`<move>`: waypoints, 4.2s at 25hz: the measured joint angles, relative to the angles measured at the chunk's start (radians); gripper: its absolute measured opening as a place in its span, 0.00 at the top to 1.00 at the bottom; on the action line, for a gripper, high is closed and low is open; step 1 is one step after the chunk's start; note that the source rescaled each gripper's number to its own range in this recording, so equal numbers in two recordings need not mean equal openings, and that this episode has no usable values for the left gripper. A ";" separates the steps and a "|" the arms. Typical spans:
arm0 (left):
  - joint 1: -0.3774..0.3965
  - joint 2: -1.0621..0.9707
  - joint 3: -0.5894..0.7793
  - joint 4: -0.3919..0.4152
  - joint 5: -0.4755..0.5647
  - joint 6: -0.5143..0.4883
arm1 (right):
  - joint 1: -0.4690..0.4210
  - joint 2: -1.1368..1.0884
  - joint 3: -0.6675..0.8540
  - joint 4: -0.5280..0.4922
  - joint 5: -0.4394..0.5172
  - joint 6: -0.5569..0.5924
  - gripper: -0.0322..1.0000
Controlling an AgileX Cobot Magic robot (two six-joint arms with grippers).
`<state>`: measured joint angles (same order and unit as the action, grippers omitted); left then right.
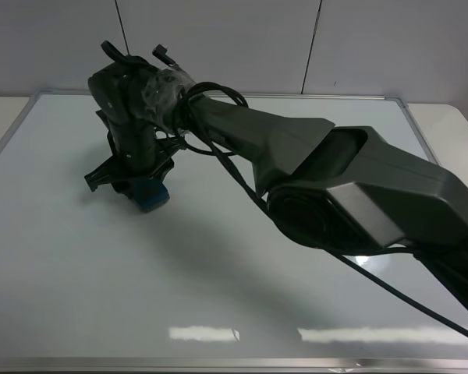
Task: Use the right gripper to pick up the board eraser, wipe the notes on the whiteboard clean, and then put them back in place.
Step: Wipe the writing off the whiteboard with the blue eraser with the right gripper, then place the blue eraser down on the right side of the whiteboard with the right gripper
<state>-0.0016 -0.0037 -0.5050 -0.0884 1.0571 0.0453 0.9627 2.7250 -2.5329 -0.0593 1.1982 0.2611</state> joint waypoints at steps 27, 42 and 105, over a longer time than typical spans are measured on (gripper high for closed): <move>0.000 0.000 0.000 0.000 0.000 0.000 | 0.043 -0.165 0.080 0.098 0.017 -0.033 0.97; 0.000 0.000 0.000 0.000 0.000 0.000 | -0.052 -0.717 0.934 -0.079 -0.091 0.020 0.97; 0.000 0.000 0.000 0.000 0.000 0.000 | -0.691 -1.317 1.995 -0.368 -0.625 0.319 0.97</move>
<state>-0.0016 -0.0037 -0.5050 -0.0884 1.0571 0.0453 0.2722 1.4076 -0.5378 -0.4274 0.5734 0.5798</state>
